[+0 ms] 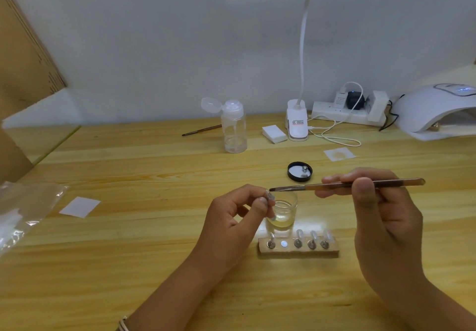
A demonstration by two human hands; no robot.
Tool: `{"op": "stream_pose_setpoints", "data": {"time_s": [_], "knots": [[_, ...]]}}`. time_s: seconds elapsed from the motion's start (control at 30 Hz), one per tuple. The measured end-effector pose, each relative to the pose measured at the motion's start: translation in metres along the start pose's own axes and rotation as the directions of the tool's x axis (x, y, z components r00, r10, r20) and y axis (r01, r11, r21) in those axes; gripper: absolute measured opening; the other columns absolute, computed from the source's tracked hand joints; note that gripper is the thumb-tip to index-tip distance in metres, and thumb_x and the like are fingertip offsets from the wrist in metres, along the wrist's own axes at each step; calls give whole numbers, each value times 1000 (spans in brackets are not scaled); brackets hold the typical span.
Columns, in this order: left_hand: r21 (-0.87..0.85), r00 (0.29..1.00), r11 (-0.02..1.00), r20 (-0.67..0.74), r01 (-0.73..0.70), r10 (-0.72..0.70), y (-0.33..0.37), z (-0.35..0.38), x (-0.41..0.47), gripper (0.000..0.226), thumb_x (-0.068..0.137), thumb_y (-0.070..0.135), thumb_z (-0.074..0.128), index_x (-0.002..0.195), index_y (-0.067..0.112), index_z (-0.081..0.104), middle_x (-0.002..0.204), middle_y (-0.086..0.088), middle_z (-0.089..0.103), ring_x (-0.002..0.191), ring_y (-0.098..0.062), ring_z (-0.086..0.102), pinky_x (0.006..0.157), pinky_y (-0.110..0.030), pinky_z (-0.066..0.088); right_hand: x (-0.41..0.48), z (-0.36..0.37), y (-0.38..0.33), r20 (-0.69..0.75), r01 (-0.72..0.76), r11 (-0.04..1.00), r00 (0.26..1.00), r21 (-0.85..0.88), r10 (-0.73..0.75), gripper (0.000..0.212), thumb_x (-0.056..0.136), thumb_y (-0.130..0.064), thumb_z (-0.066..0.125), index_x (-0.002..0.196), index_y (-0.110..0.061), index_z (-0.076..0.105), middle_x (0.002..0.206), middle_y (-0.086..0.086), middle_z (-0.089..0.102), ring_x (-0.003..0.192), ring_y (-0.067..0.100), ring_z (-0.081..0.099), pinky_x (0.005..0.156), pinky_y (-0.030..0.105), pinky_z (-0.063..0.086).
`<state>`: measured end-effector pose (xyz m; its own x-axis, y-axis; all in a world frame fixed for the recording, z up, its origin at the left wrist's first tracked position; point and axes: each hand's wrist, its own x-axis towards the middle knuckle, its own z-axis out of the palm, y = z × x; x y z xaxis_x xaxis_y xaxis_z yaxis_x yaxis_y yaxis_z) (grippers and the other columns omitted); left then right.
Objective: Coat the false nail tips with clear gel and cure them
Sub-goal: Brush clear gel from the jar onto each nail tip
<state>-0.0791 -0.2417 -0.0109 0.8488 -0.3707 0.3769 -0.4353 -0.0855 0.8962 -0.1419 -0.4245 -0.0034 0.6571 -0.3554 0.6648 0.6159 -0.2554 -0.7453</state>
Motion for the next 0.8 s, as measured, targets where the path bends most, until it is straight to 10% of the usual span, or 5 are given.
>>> {"op": "stream_pose_setpoints", "data": {"time_s": [0.5, 0.8], "knots": [[42, 1000, 999, -13, -25, 26, -7, 1, 1, 16, 91, 18, 58, 87, 26, 72, 79, 9, 73, 80, -9, 68, 68, -23, 48, -1, 2, -1, -12, -22, 1000, 1000, 5, 22, 19, 104, -29, 45, 98, -33, 63, 91, 0, 74, 85, 18, 74, 86, 20, 51], [23, 999, 999, -30, -23, 24, -8, 2, 1, 16, 92, 19, 59, 90, 27, 72, 80, 6, 74, 81, -12, 69, 72, -39, 52, 0, -4, 3, -117, -60, 998, 991, 4, 60, 18, 100, -26, 46, 92, -19, 61, 87, 1, 73, 75, 21, 72, 83, 22, 53]]}}
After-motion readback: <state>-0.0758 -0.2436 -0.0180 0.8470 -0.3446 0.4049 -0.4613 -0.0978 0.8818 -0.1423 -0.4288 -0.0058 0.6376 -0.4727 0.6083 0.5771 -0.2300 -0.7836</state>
